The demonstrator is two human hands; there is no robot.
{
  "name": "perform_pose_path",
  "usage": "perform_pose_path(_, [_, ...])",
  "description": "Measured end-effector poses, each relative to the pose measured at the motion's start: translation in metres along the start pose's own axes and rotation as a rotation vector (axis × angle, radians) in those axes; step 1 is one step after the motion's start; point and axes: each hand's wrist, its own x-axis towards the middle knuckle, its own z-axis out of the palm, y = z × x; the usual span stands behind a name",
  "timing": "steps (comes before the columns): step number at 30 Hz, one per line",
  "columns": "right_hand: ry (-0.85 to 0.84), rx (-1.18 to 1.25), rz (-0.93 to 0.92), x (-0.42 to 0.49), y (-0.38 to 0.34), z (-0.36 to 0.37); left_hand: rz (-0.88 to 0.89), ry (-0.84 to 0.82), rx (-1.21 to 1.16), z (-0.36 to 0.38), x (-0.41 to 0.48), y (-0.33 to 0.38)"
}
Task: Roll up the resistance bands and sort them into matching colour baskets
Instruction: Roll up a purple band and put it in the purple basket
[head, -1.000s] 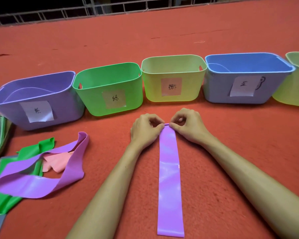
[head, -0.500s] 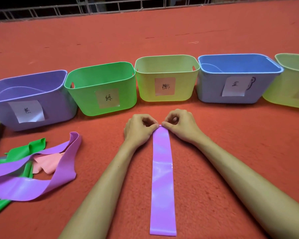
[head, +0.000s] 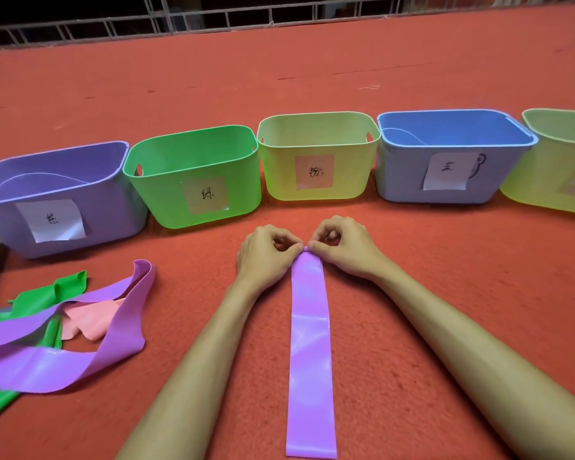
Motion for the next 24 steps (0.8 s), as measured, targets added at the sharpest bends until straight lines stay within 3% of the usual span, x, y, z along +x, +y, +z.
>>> perform_pose_path(24, [-0.072,0.037,-0.063,-0.0058,0.0015,-0.0055,0.069,-0.095,-0.158,-0.0063,-0.0101,0.0003])
